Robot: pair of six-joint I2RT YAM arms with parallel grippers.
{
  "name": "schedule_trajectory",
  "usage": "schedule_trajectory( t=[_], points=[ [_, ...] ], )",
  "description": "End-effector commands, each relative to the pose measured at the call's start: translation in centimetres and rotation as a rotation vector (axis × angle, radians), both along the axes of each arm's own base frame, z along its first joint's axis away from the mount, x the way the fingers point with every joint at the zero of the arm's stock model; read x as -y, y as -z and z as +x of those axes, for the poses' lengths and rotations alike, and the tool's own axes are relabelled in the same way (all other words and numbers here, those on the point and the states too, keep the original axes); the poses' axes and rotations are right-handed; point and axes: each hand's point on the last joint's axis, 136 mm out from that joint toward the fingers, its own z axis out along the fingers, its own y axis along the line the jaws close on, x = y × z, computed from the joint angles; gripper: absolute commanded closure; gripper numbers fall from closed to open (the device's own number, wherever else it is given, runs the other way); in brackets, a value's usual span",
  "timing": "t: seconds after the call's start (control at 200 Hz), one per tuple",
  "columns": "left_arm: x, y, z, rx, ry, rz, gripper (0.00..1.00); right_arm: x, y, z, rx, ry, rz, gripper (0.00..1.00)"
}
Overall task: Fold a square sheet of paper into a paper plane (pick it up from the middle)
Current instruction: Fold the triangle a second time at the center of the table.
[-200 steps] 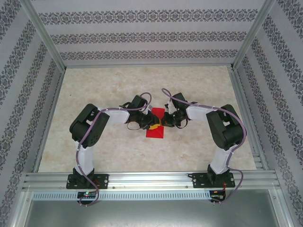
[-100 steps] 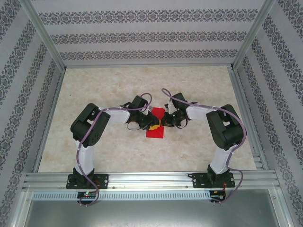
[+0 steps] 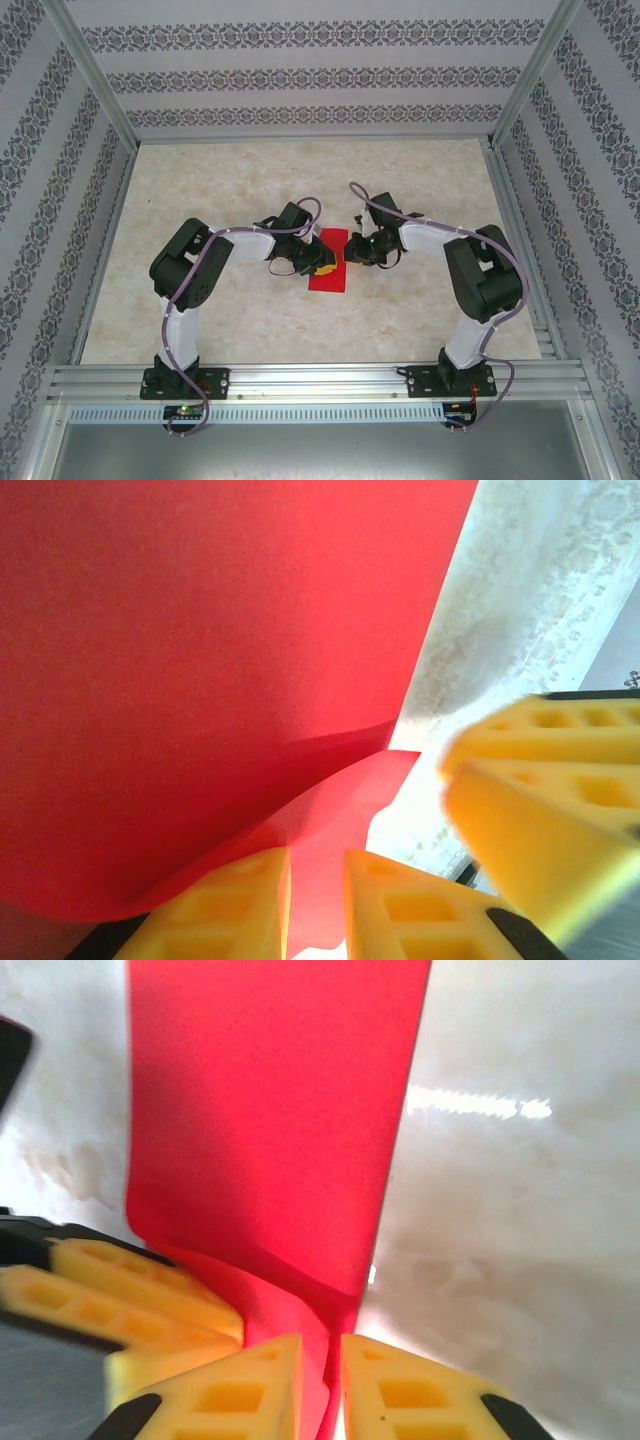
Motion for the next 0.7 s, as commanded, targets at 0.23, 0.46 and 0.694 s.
schedule_trajectory(
  t=[0.23,0.46,0.694],
  points=[
    [-2.1,3.5,-1.0,-0.089,-0.048,0.118,0.79,0.1,-2.6,-2.1,0.055,0.035,0.047,0.89],
    [-2.3,3.6,-0.9,-0.090,-0.065,0.123,0.82,-2.9,-1.7,-5.6,0.016,-0.045,0.053,0.95],
    [-2.4,3.8,-1.0,-0.094,-0.074,0.129,0.83,-4.3,-0.2,-5.8,-0.010,-0.078,0.029,0.97]
  ],
)
